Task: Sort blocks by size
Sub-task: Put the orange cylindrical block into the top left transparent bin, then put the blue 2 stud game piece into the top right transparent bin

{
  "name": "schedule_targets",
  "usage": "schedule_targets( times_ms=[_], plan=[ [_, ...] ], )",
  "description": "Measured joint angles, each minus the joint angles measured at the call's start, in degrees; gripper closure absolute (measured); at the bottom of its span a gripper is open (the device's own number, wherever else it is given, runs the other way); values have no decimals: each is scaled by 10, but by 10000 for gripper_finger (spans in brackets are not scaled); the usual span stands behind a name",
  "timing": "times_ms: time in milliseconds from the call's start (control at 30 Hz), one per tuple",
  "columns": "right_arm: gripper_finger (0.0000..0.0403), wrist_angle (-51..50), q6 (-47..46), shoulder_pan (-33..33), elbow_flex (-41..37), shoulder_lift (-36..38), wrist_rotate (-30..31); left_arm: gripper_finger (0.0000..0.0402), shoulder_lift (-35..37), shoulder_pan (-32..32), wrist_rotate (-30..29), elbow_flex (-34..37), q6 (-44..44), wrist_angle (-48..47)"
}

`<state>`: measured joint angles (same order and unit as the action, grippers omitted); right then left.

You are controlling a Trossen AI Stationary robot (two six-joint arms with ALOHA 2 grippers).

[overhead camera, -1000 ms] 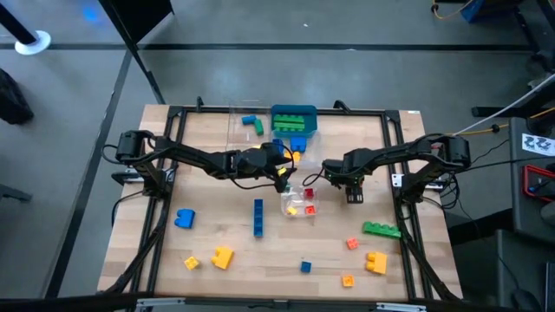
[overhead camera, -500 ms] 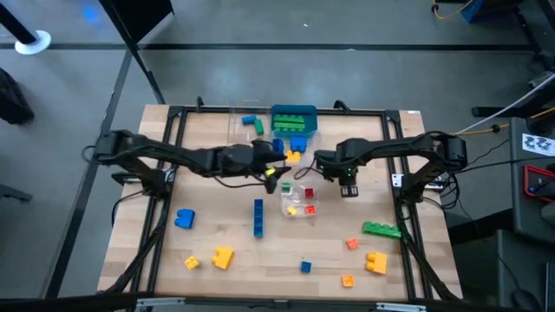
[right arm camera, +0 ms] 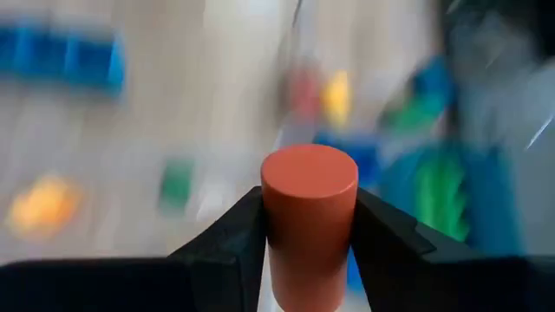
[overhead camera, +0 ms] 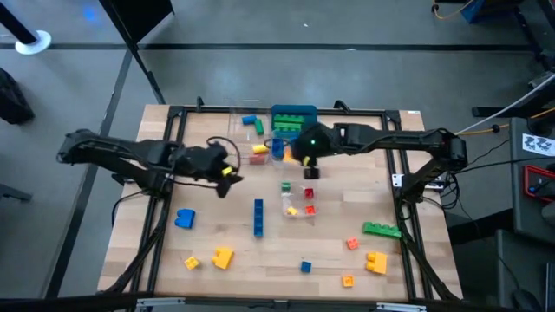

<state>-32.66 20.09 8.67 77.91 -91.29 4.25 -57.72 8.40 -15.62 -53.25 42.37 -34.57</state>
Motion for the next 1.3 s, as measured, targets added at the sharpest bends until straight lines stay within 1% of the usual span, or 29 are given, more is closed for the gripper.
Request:
schedule_targets(
  times_ms=[67, 200, 267, 367, 500, 633, 767, 867, 1000, 1133, 1300],
  plan=[
    [259, 87, 15, 0, 0, -12, -3, 218, 17, 15, 1, 0, 57, -59],
    [253, 239, 42, 2, -1, -57, -9, 218, 32, 44, 9, 0, 157, -141],
    [252, 319, 48, 4, -1, -84, -9, 218, 33, 57, 17, 0, 195, -159],
    [252, 400, 58, 12, -1, -129, -9, 218, 32, 78, 39, 0, 236, -178],
    [251, 475, 58, 24, -1, -178, -9, 218, 28, 101, 84, 0, 298, -178],
    [248, 504, 58, 30, -1, -214, -8, 218, 28, 125, 123, 0, 368, -181],
    [241, 517, 58, 30, -1, -230, -8, 218, 28, 148, 152, 0, 429, -198],
    [229, 527, 58, 30, -1, -238, -8, 218, 28, 165, 175, 0, 487, -215],
    [206, 527, 58, 30, -1, -242, -6, 218, 23, 188, 183, 0, 564, -244],
    [186, 527, 58, 30, -1, -242, 14, 218, -6, 207, 182, 1, 607, -287],
    [178, 497, 41, 23, 26, -240, 38, 218, -70, 214, 185, 6, 620, -319]
  ],
)
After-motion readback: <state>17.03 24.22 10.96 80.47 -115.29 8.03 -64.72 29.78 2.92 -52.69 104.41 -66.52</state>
